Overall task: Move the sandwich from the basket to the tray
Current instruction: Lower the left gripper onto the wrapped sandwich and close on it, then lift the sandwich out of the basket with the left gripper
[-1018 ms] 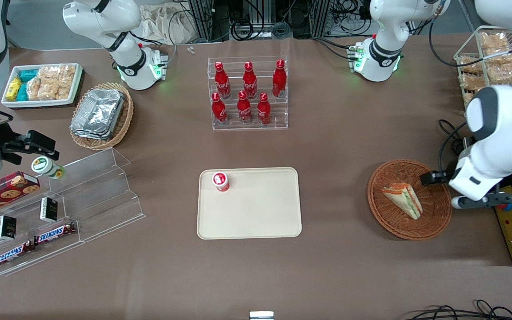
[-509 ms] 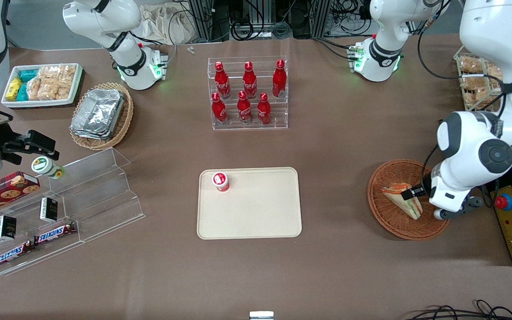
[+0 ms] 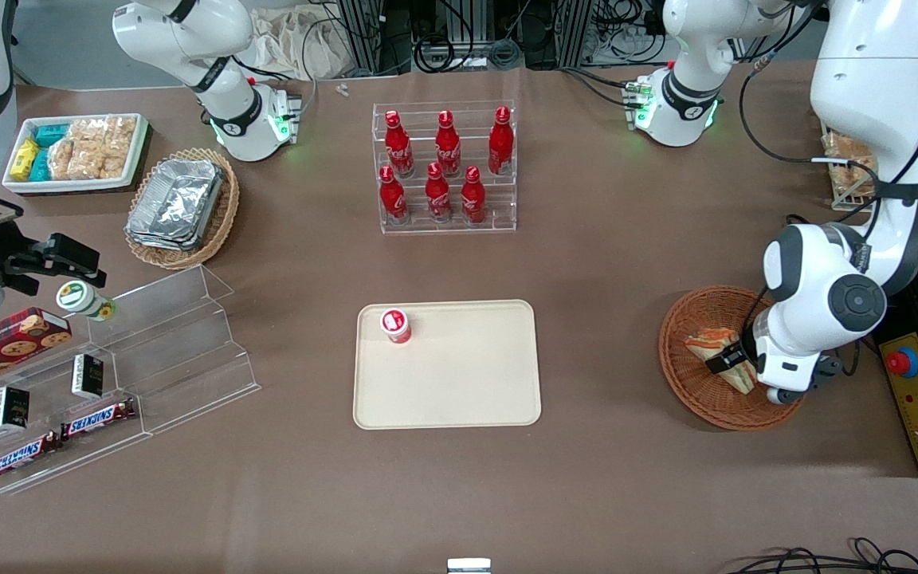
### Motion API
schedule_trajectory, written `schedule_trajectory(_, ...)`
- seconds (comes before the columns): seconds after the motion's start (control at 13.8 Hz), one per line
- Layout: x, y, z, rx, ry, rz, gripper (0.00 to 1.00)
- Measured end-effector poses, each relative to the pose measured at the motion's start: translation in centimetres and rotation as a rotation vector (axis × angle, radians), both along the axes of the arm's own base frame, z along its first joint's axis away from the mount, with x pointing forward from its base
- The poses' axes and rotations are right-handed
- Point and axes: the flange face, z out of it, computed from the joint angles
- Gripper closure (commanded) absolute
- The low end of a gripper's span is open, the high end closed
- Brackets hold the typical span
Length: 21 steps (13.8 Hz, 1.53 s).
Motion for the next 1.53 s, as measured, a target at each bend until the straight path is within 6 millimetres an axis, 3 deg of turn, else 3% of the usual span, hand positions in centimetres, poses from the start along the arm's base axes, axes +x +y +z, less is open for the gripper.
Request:
schedule_trajectory(0.07,-0.1,0.0,-0.4,-0.001,-0.003,0.004,0.28)
schedule_trajectory(0.29,-0.1,0.2,-0.4,0.000,-0.009,0.035,0.97)
schedule_trajectory(0.51,-0.1,0.3,1.7,0.006,-0.005,0.066,1.00)
schedule_trajectory(0.65,-0.3,0.4,4.4,0.015,0.016,0.077,1.00)
schedule_trajectory(0.8,-0.4,0.4,8.8,0.027,0.050,0.084,1.00)
schedule_trajectory(1.24,-1.0,-0.4,26.1,0.012,0.124,0.066,1.00)
schedule_trajectory(1.38,-1.4,-1.0,29.7,-0.011,0.131,0.021,1.00)
schedule_trajectory(1.53,-1.6,-2.3,31.5,-0.025,0.120,-0.039,1.00)
